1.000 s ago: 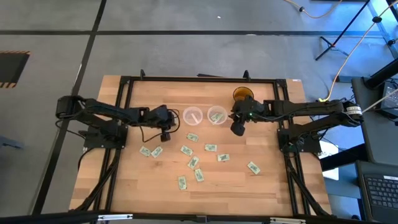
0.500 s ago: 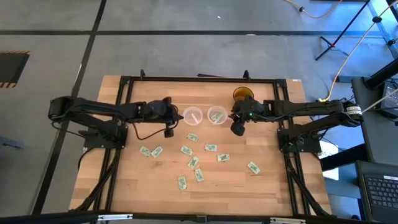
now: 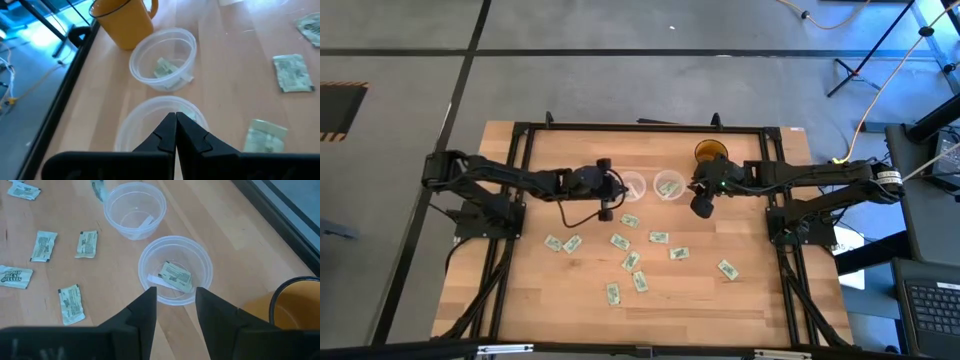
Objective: Pick and place Stevia / Truvia into bins
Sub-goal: Put the stevia packet into the left transparent container
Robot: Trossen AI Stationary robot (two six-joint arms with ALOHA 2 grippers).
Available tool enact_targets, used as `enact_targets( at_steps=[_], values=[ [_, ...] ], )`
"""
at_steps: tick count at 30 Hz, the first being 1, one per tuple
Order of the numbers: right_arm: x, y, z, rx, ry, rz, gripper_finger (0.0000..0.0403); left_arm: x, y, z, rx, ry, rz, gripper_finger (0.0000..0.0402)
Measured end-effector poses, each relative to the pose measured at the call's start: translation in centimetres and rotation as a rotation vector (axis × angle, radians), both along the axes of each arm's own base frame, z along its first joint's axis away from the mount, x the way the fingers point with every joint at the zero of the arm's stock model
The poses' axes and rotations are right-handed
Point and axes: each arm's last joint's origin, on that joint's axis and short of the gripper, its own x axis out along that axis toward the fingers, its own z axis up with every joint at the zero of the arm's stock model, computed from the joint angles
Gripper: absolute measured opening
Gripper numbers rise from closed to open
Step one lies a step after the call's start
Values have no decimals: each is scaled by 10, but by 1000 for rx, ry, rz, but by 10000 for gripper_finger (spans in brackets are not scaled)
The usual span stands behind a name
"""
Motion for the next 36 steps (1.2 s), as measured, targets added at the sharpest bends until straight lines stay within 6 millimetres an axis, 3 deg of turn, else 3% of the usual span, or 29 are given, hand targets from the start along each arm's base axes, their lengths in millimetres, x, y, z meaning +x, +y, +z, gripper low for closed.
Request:
enact_targets(
  at_steps=[15,28,36],
  values=[
    [0,0,0,-2,1,2,139,4,23,-17,-22,26,88,1],
    [0,0,0,-4,3,5,139,6,25,-29,29,81,131,3],
    [-1,0,-1,-2,12,4,139,5,26,-25,55,70,153,9]
  ],
)
